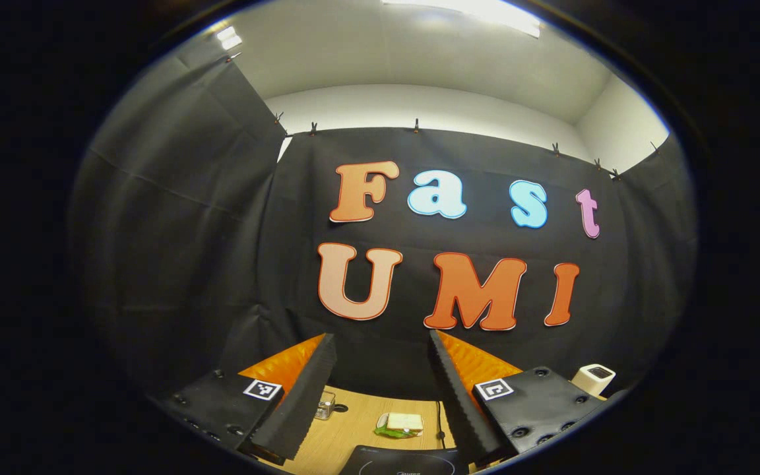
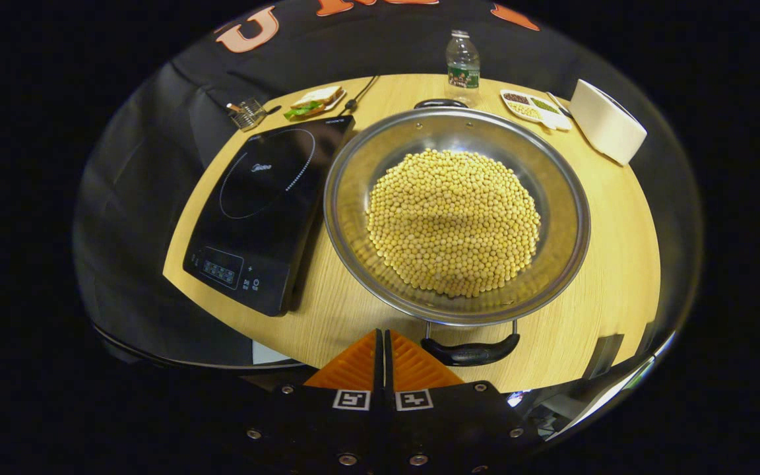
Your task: First push the handle of the pot to place it horizontally, then grasp the pot with both hands and set it on the induction cooktop.
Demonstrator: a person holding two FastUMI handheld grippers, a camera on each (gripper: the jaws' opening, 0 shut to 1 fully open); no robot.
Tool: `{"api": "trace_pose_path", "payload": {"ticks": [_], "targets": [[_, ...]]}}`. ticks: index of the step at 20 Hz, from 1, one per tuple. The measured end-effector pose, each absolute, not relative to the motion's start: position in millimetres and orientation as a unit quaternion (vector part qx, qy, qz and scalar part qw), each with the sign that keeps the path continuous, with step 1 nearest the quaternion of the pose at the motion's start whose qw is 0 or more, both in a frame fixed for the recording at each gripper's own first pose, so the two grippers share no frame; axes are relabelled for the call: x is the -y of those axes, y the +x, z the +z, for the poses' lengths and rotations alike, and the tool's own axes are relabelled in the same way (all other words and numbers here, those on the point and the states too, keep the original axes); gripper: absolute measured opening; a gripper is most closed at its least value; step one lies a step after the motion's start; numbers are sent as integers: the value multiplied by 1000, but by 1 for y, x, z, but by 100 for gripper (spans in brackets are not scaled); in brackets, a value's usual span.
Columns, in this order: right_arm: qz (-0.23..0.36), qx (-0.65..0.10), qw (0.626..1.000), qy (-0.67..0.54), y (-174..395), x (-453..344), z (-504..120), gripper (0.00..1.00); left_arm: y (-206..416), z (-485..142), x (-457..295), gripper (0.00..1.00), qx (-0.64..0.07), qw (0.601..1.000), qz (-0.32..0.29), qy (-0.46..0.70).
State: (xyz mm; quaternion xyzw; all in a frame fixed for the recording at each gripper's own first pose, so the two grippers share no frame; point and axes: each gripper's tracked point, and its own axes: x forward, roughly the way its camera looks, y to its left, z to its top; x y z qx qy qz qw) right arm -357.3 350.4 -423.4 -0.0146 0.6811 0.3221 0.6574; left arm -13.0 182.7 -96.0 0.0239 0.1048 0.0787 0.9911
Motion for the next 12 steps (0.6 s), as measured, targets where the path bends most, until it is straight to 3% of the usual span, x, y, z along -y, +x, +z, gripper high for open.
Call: {"api": "trace_pose_path", "payload": {"ticks": [9, 12], "targets": [[255, -717, 648, 39, -348, -350, -442, 0, -22, -122, -210, 94, -130, 986, 101, 17], [238, -723, 646, 58, -338, -337, -449, 0, -17, -128, -197, 90, -137, 985, 103, 16]]}}
